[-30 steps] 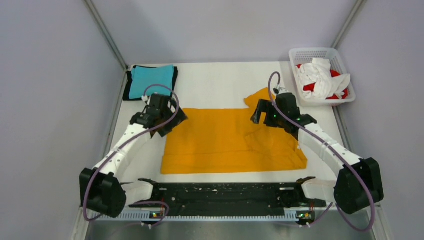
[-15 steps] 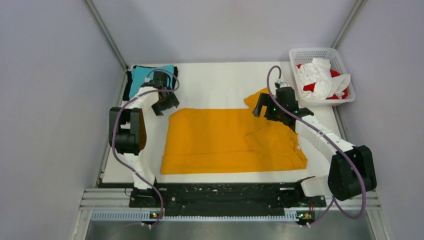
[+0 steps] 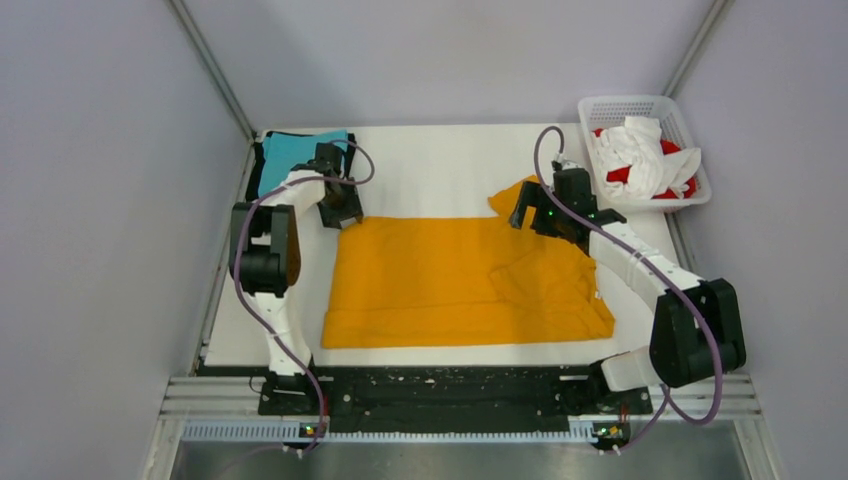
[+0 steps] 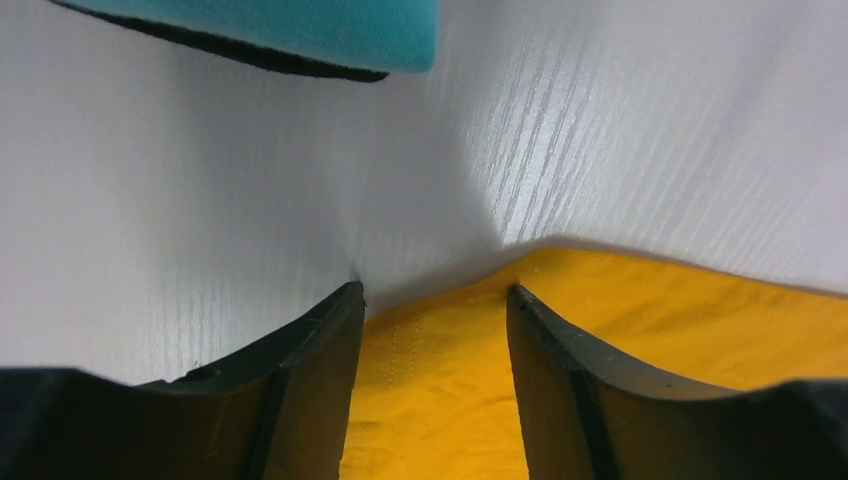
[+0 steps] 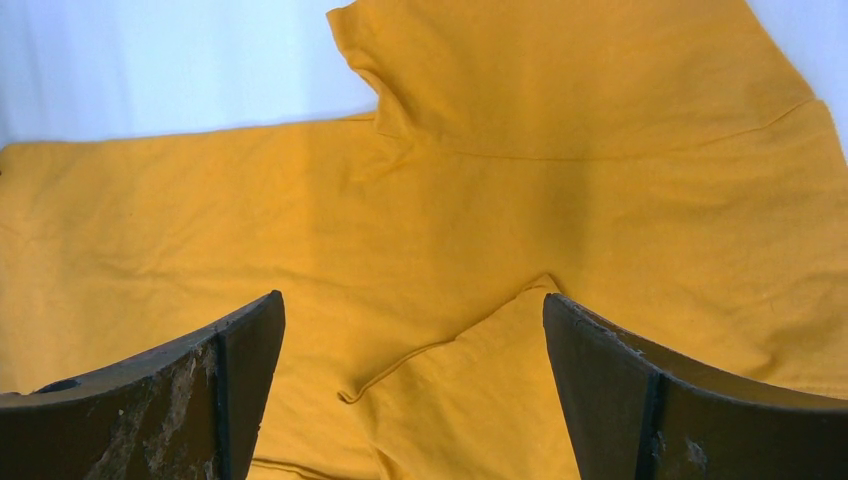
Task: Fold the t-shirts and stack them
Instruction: Grab the side of the flattened tshirt furthest away from the robot with both arms
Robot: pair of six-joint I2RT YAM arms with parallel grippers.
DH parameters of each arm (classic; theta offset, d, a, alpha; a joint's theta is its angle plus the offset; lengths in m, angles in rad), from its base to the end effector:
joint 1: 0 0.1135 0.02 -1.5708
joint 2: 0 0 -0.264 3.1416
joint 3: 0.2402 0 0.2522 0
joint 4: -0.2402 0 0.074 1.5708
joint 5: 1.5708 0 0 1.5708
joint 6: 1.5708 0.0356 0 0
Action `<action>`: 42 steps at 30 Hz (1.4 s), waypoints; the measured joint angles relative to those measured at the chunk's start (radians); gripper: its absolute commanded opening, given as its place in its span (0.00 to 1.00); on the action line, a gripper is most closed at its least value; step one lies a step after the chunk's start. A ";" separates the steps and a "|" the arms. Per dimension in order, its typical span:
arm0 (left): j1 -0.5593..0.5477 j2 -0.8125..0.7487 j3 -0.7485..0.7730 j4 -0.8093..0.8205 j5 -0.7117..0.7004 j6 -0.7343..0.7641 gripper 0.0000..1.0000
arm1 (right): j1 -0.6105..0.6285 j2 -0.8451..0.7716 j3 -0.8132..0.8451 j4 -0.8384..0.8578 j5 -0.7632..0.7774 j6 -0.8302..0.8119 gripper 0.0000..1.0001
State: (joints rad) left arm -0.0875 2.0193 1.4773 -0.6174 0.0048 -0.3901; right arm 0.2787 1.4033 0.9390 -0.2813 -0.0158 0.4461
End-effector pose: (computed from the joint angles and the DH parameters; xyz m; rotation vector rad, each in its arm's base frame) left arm 0.4175 -0.0368 0.1760 -0.4115 2.7084 -0.1416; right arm 0.2906 0.0837 0.2434 0.1882 2.3401 0.3816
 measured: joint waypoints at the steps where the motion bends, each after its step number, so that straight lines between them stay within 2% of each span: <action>1: 0.000 0.003 0.000 0.001 0.006 0.015 0.53 | 0.000 0.002 0.000 0.000 0.000 -0.002 0.99; 6: 0.000 0.010 0.000 0.003 0.042 0.082 0.42 | -0.003 0.027 0.013 -0.001 -0.002 -0.010 0.99; 10: -0.005 0.011 -0.002 0.006 0.043 0.117 0.27 | -0.009 0.034 0.013 -0.002 -0.004 -0.015 0.99; 13: -0.010 0.014 -0.002 0.008 0.031 0.135 0.11 | -0.013 0.041 0.016 0.006 -0.005 -0.022 0.99; 14: -0.011 0.014 -0.002 0.009 0.030 0.137 0.01 | -0.014 0.050 0.023 0.005 -0.004 -0.026 0.98; 21: -0.019 0.013 -0.006 0.020 0.017 0.145 0.00 | -0.026 0.226 0.205 -0.002 0.043 -0.035 0.94; 29: -0.032 -0.033 -0.081 0.088 -0.079 0.114 0.00 | -0.028 0.583 0.583 -0.036 0.171 -0.055 0.86; 33: -0.029 -0.045 -0.099 0.098 -0.121 0.101 0.00 | -0.028 0.719 0.708 -0.072 0.213 -0.063 0.83; 42: -0.024 -0.047 -0.101 0.101 -0.137 0.101 0.00 | -0.027 0.908 0.927 -0.096 0.236 -0.106 0.74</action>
State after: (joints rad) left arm -0.1112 1.9720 1.3758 -0.5163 -0.1318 -0.2893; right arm 0.2512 2.3116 1.8660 -0.3775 0.2199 0.3397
